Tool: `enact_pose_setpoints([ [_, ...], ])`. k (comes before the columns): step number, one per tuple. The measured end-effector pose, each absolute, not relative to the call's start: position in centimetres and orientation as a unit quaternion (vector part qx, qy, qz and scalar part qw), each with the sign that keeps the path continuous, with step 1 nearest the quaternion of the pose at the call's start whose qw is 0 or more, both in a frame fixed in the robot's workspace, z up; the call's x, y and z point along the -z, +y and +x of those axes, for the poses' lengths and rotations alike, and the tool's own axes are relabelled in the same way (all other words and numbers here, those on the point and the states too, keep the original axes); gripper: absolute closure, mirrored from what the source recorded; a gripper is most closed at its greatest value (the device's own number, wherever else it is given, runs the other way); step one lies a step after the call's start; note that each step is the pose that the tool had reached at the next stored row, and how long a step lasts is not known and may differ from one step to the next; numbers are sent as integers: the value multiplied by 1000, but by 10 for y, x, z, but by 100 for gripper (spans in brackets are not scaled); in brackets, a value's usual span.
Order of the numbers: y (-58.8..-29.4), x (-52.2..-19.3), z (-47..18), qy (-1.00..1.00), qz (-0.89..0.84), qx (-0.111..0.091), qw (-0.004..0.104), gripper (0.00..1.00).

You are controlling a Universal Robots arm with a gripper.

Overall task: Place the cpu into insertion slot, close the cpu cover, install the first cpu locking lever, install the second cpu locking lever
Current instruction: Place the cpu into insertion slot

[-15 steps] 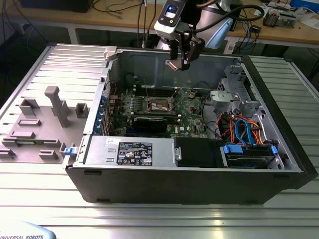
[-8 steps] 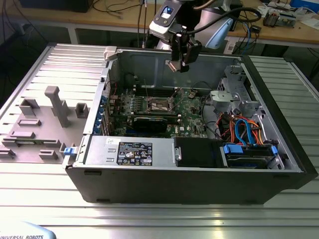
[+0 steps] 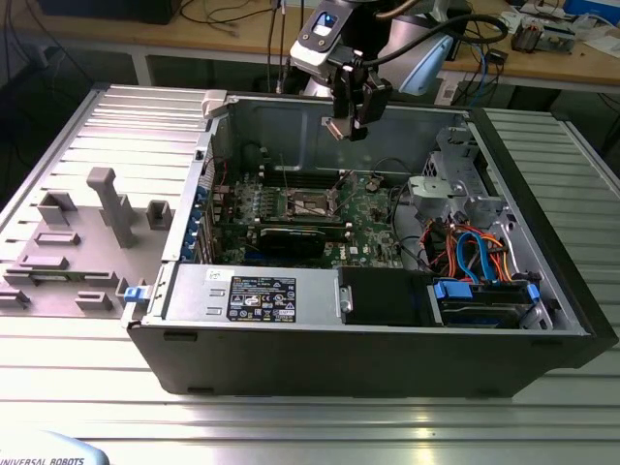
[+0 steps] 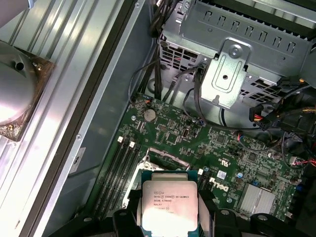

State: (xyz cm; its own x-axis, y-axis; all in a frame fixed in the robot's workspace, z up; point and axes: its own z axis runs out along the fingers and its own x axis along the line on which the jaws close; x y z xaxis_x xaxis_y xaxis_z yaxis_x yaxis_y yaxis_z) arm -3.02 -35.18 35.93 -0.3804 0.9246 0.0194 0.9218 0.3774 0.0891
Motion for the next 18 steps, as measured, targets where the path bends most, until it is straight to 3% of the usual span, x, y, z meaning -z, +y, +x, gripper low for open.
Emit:
enact_pose_setpoints([
  [18,-352,-357,-30,800,598,-41,19,46],
])
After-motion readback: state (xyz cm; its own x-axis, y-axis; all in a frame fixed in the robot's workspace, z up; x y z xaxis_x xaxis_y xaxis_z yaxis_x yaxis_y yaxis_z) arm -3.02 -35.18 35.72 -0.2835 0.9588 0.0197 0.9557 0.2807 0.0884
